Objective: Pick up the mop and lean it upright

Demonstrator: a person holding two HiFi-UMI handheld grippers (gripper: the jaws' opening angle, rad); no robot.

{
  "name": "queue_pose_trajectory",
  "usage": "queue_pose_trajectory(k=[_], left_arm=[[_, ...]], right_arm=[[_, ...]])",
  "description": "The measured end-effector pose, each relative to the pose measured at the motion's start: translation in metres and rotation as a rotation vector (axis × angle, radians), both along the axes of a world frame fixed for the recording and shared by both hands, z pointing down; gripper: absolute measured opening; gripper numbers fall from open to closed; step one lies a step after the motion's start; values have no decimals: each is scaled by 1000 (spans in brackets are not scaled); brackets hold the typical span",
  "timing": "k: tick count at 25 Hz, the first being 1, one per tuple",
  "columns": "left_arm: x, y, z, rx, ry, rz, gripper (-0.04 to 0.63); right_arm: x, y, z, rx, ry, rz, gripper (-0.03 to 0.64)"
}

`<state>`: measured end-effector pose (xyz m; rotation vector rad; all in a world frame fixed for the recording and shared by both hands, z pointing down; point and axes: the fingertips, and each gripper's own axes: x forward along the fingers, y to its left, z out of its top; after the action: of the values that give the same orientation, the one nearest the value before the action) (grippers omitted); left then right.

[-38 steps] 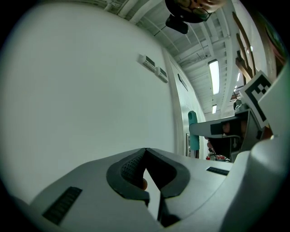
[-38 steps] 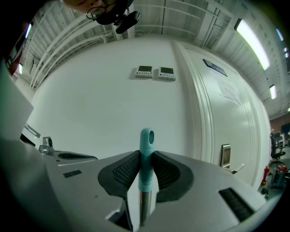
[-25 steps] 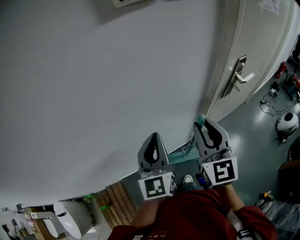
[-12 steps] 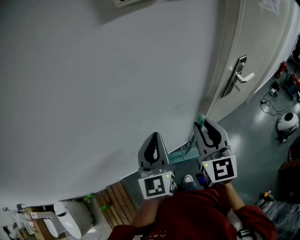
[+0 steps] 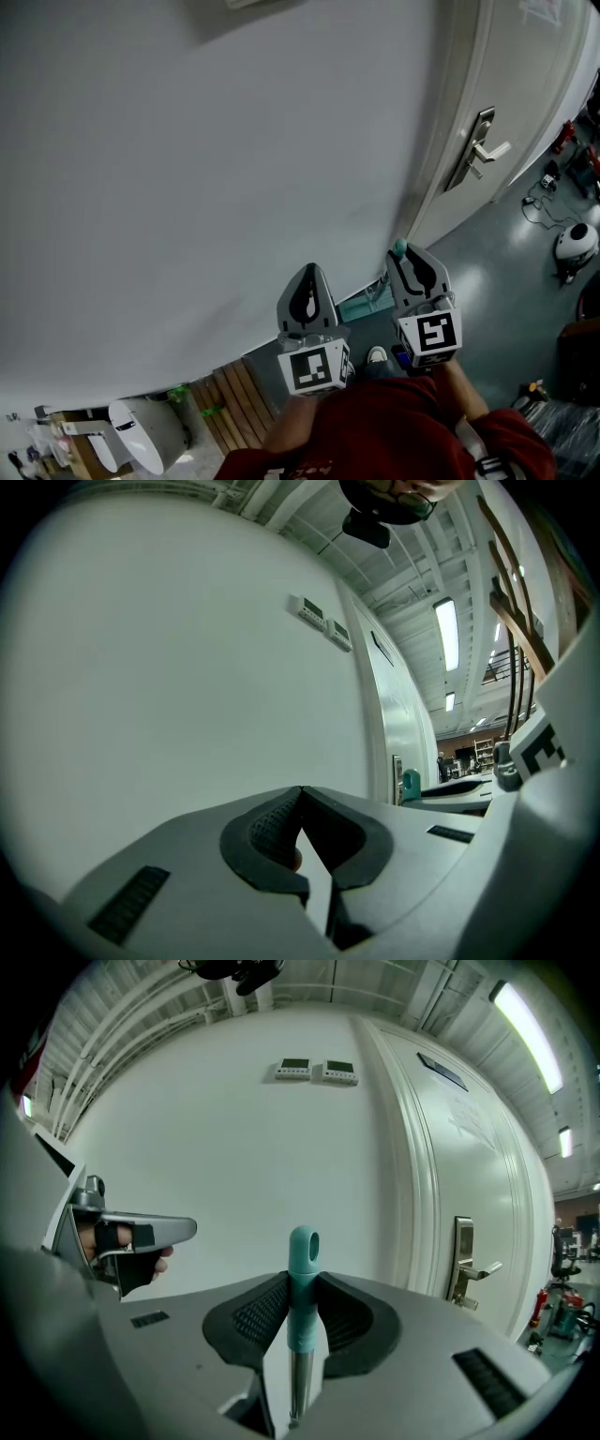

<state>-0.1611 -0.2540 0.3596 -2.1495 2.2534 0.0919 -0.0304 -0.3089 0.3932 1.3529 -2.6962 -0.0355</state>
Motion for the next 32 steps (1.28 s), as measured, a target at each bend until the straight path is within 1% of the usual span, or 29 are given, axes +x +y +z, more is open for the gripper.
queue_pose_trajectory(k=[2, 4, 7, 16, 23, 32], left_arm=[[2, -1, 0, -1, -2, 1, 12], [3, -2, 0, -2, -3, 4, 12], [3, -3, 3, -8, -2, 5, 12], [4, -5, 9, -12, -3, 0, 12], [5, -8, 20, -26, -5, 0, 12], [2, -8, 18, -27, -16, -18, 12]], right_arm=[[1, -3, 15, -12, 9, -2, 106], [2, -4, 30, -44, 26, -2, 106], [1, -2, 41, -79, 55, 6, 106], [-2, -3, 89, -150, 78, 1, 106], [-6, -6, 95, -135, 82, -6, 107], [-13, -15, 97, -121, 80, -2, 107]])
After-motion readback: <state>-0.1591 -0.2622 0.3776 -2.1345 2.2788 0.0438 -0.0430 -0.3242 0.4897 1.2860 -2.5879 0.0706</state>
